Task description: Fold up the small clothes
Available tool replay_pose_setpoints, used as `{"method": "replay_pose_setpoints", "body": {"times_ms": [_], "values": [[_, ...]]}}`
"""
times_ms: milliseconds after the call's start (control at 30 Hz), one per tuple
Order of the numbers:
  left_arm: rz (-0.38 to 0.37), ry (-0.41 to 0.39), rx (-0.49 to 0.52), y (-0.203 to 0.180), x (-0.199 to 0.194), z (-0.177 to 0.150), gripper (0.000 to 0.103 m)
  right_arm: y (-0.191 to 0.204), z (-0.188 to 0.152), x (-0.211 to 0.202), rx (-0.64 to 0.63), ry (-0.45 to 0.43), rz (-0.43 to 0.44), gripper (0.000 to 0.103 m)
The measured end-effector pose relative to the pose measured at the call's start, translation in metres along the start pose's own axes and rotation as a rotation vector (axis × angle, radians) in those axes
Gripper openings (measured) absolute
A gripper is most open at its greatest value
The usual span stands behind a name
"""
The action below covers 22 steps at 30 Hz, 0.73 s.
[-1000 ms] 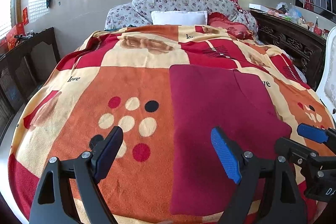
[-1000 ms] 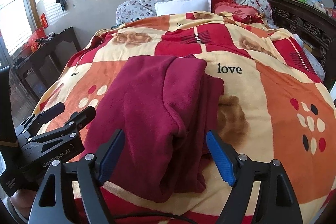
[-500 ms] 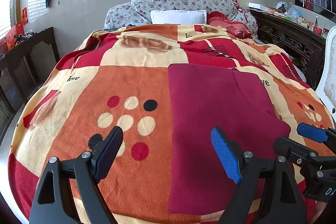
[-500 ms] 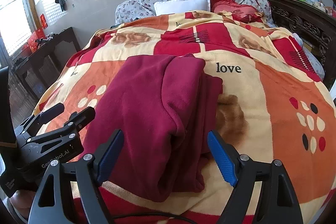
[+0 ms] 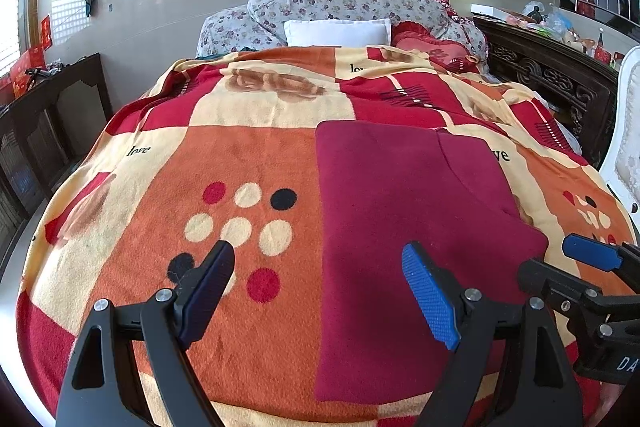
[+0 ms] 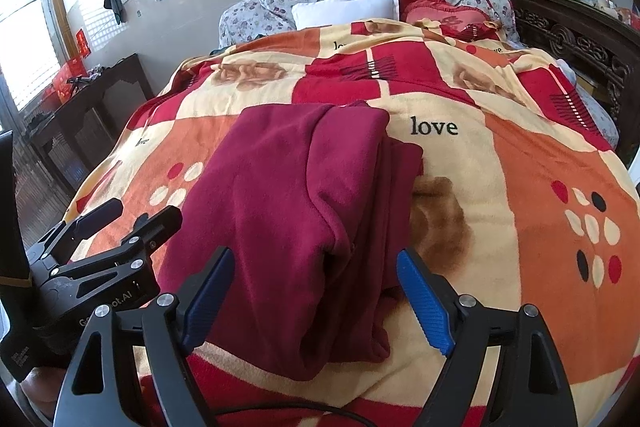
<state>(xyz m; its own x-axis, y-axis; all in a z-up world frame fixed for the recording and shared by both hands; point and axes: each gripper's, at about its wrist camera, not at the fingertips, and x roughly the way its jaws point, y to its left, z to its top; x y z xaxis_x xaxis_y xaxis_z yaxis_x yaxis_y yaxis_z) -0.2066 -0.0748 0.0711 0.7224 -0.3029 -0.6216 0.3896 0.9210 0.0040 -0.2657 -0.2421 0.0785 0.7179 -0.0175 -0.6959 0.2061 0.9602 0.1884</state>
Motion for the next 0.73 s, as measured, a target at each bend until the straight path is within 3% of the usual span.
{"method": "replay_pose_setpoints", "body": {"times_ms": [733], "values": [[-0.004, -0.017, 0.047, -0.0028, -0.0030, 0.0000, 0.085, 0.0021, -0.0037, 0.0040, -0.005, 0.020, 0.002, 0.088]]}}
